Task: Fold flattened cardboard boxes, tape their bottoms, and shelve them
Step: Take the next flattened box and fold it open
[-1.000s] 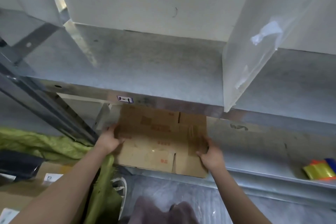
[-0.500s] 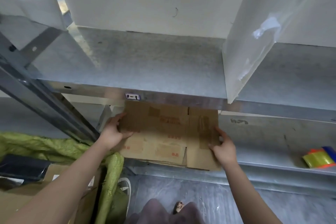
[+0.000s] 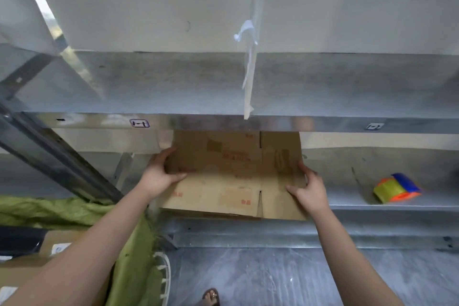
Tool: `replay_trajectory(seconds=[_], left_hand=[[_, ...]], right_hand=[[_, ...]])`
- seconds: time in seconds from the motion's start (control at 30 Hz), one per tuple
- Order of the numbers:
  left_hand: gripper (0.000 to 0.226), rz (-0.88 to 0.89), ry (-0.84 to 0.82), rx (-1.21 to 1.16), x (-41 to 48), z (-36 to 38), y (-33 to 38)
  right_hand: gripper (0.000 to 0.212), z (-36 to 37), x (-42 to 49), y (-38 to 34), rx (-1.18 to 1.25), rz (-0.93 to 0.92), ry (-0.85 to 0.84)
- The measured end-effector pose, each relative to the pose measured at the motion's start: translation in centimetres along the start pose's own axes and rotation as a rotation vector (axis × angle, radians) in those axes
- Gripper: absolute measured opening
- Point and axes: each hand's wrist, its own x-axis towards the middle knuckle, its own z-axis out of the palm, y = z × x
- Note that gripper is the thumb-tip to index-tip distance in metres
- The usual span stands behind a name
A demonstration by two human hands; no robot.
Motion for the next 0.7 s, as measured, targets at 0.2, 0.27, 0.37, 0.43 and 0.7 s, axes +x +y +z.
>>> replay_trajectory(seconds=[0.2,0.27,0.37,0.43,0.7], left_hand=[[0.079,0.045,-0.034,0.065,-3.0,6.4,4.7],[0.079,0.030,-0.027,0.049,-4.9,9.7,7.0],[0.075,0.054,-0.028,0.024,-8.5,15.0,11.2],[0.072,0.060,-0.036,0.001,-10.6,18.3,13.9],[0.080,0.084,-0.059,-0.029,-13.5,30.7,23.8]], right_hand=[[0.081,-7.4,-1.1,5.4,-0.003,-0.026,0.038],[0.081,-10.9,-1.5,7.8,-0.010,-0.044,0.053],[0.081,-16.7,-2.1,11.8,-0.016,-0.053,0.070],[0.081,-20.4,-2.6,14.3,-0.022,-0.044,0.080],[0.079,-32.8,-1.6,22.9,-0.020,-0.004,0.139]])
